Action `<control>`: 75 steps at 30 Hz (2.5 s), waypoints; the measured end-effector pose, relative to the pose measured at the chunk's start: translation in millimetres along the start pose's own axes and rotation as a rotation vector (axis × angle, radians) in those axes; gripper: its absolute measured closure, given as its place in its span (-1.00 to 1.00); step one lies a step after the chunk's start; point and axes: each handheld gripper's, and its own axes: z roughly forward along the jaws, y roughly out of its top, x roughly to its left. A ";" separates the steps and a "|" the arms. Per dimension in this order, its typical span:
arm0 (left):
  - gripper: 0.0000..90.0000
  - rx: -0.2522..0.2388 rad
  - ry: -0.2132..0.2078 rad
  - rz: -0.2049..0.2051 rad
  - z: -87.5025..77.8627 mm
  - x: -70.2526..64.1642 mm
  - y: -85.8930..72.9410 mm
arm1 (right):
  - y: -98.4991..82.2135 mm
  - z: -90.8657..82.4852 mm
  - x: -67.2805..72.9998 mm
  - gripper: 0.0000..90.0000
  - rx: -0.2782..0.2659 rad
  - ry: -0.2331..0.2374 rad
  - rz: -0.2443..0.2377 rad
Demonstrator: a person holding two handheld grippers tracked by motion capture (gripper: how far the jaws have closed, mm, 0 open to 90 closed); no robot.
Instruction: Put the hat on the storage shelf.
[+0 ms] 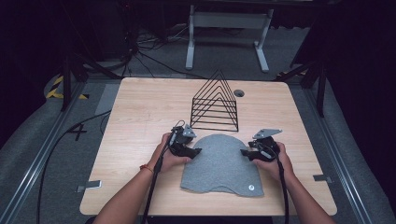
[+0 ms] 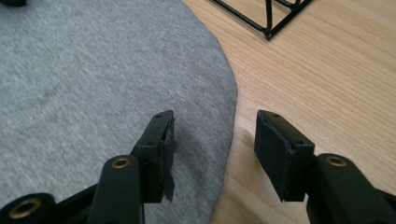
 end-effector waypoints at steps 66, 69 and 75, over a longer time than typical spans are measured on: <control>0.96 -0.387 0.011 0.243 -157.3 -11.8 127.0 | 101.7 -170.0 1.6 0.93 -0.452 -0.046 -0.142; 0.95 -0.400 0.026 0.241 -166.4 -7.2 139.7 | 116.0 -177.9 -4.0 0.93 -0.474 -0.058 -0.139; 0.96 -0.422 0.061 0.246 -183.5 2.8 163.2 | 141.1 -188.7 -9.3 0.93 -0.493 -0.094 -0.152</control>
